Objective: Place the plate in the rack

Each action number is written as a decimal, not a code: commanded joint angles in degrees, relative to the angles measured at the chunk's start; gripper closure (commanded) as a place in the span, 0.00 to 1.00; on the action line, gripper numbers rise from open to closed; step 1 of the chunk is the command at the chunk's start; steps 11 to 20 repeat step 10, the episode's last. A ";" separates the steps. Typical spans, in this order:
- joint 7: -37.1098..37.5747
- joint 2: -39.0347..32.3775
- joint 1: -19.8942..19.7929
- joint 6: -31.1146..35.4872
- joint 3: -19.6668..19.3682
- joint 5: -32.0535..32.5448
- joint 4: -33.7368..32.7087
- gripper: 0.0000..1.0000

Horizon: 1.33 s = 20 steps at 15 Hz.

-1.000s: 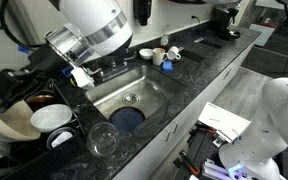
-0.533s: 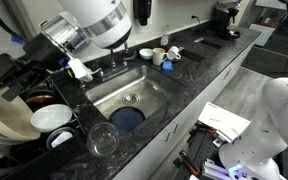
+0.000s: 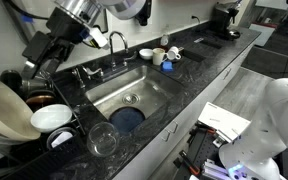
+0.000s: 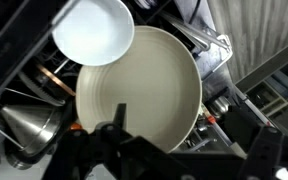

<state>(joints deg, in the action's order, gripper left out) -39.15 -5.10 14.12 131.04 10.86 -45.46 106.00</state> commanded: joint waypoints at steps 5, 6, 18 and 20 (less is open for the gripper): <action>9.94 5.69 -4.68 -13.15 -2.60 20.95 -1.20 0.00; 10.60 6.14 -4.91 -14.05 -2.88 22.54 -1.16 0.00; 14.86 7.88 -5.91 -16.40 -4.07 29.56 -0.02 0.00; 14.86 7.88 -5.91 -16.40 -4.07 29.56 -0.02 0.00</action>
